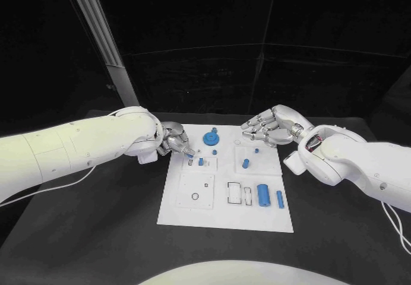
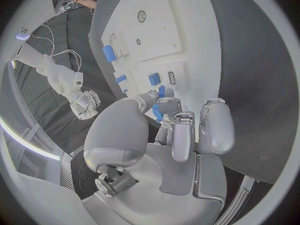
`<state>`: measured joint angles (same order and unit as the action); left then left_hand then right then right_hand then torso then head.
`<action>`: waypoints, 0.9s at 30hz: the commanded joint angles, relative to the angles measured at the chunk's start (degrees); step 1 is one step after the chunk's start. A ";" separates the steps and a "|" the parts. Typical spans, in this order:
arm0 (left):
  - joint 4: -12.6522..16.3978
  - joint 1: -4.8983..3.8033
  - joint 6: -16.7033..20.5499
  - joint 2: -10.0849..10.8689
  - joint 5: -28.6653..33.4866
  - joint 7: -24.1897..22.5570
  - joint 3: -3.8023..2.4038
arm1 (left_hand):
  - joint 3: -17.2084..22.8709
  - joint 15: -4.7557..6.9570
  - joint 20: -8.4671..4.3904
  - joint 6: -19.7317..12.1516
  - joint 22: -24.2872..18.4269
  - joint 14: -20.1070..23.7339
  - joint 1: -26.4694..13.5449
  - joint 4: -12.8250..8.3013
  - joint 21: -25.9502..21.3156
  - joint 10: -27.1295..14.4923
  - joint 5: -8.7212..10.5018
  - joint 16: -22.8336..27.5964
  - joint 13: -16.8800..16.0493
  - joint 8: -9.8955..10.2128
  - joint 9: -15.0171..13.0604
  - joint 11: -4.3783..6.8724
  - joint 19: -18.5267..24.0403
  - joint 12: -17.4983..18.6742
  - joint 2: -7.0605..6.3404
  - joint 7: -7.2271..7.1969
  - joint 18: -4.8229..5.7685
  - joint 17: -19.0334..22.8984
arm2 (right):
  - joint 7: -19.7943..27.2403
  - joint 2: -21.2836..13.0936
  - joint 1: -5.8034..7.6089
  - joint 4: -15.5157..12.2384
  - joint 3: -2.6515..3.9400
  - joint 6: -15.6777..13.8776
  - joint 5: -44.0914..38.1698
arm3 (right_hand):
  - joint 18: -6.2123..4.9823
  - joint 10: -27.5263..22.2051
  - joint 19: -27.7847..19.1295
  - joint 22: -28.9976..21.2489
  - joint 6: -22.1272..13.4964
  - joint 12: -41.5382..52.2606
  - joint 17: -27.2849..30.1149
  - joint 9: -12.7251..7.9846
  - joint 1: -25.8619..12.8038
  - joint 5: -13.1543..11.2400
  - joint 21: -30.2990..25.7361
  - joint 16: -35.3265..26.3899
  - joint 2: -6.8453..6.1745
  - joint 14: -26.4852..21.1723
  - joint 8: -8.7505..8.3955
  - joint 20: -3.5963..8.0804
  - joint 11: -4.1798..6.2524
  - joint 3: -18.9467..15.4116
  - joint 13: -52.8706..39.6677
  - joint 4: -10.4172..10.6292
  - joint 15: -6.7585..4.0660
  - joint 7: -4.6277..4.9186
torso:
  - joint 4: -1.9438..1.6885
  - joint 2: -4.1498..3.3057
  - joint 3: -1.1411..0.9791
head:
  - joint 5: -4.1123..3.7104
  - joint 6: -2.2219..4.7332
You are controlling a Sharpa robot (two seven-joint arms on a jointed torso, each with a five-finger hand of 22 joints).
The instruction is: Assemble the parts on the task board
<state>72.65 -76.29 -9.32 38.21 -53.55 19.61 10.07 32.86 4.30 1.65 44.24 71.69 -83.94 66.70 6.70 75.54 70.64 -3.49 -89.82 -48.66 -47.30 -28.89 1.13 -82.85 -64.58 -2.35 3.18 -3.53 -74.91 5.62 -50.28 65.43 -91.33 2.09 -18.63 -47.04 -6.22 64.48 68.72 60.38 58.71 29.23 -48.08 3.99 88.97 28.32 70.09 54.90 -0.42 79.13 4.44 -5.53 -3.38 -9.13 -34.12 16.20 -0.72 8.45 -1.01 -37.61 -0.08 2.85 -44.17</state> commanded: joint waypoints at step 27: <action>-1.65 0.21 -5.29 -1.83 -0.68 4.56 0.93 | 6.94 0.31 -0.02 0.29 0.12 -6.06 0.22 -6.60 0.27 0.45 -0.34 -0.18 -0.09 -0.24 -0.05 0.00 -0.45 -0.33 0.27 -0.04 -0.73 -15.09 | 0.56 0.19 0.08 -0.07 0.03 0.51 0.19 | -0.69 -0.32 -0.41 -0.06 -0.41 0.29 0.05 -0.04 0.52 0.35 -0.29 -0.30 0.08 -0.48 0.15 -0.09 -0.08 0.13 0.08 0.10 0.03 0.11 | -0.03 -0.02 -0.03 | -0.23 -0.63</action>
<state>71.03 -76.03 -13.07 36.42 -53.78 23.45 10.97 33.16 4.30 1.65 44.33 71.74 -83.94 66.65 6.39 75.54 70.63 -3.59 -89.82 -48.70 -47.19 -28.86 1.12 -82.85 -64.57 -2.39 3.31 -3.53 -74.91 5.65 -50.12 65.43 -91.33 2.09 -18.51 -47.03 -6.22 64.48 68.72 60.39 58.71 29.23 -48.08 3.99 88.97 28.32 70.09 54.90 -0.42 79.13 4.44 -5.53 -3.38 -9.13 -34.13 16.19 -0.72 8.45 -1.03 -37.64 -0.08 2.64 -44.77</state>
